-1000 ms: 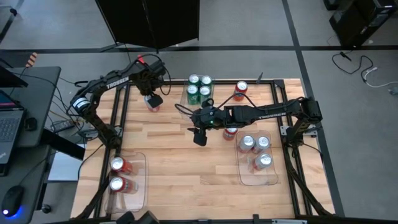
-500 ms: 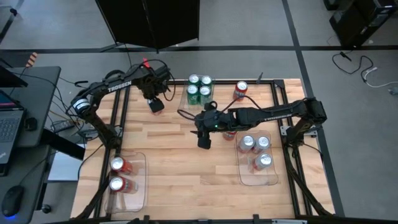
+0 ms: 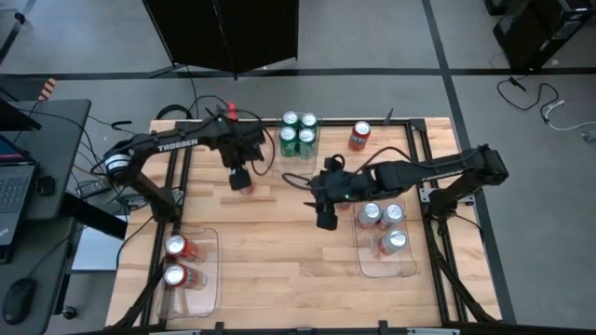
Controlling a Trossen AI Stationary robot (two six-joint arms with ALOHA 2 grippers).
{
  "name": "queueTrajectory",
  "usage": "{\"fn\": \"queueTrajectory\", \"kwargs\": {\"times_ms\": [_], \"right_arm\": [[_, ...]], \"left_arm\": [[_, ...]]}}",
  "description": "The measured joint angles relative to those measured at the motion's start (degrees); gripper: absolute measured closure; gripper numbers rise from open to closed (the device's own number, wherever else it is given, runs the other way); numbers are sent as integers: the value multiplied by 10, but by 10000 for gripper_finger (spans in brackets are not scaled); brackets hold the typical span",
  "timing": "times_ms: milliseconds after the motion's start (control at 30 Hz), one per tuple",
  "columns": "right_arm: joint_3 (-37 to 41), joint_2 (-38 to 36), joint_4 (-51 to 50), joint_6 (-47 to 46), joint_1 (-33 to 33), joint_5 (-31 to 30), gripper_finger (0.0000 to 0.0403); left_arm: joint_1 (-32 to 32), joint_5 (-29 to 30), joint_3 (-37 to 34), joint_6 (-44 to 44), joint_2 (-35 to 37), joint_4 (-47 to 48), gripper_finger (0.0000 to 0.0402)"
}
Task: Sort soda cans
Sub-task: Put the pink and white soda can into the bottom right transparent bin
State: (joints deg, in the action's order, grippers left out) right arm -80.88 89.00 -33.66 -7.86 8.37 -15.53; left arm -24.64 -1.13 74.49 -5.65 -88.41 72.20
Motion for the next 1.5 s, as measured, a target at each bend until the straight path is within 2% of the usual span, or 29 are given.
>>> {"fn": "queueTrajectory", "kwargs": {"times_ms": [200, 367, 700, 800, 900, 1133, 1500], "right_arm": [[7, -2, -29, -42, 53, 0, 163], [68, -2, -4, -85, 100, 4, 177], [224, -2, 281, -121, 163, -18, 206], [257, -2, 368, -122, 172, -22, 208], [276, -2, 411, -122, 175, -51, 210], [285, -1, 426, -122, 170, -101, 213], [285, -1, 431, -120, 161, -104, 209]], "left_arm": [[98, 0, 1, 17, 1, -24, 143], [169, 0, 2, 19, 2, -61, 143], [272, -12, 3, 59, 2, -188, 143], [291, -14, 3, 63, -1, -210, 143], [305, -11, 2, 63, -10, -235, 143], [318, -11, 2, 59, -45, -247, 143], [340, 13, 24, 64, -77, -261, 143]]}}
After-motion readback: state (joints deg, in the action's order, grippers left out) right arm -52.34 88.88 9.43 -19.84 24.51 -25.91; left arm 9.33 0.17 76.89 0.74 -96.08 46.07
